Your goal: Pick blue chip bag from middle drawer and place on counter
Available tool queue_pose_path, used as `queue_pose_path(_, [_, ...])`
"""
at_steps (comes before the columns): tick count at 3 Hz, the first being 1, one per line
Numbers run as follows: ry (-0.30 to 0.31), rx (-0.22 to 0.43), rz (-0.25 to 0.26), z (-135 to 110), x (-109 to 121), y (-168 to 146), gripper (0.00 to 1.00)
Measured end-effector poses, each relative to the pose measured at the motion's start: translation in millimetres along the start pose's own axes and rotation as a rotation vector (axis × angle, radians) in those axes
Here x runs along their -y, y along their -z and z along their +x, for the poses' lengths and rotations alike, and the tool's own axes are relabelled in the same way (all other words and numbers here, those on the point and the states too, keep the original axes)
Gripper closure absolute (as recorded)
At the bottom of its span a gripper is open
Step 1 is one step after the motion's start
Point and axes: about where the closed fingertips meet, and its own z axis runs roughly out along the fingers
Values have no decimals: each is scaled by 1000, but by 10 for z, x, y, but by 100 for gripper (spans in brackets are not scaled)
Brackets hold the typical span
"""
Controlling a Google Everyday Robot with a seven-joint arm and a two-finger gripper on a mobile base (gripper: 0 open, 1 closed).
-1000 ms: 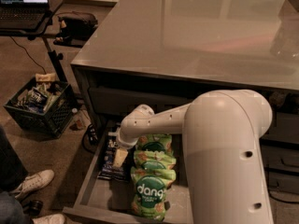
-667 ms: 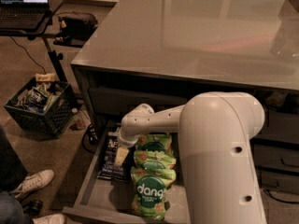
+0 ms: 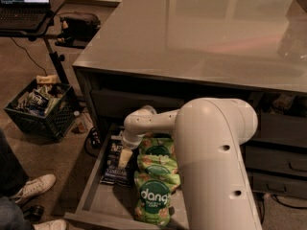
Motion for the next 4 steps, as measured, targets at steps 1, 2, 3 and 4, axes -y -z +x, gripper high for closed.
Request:
queue_pose_path(1, [-9,-13,-24,38,40,-154,0])
queue_pose_path(2, [-10,-29,-51,58,27,-282,18])
queue_pose_path(3, [-10,-29,-52,59,27,-287,42])
queue_pose_path(4, [-10,-29,-52,59,27,-288,64])
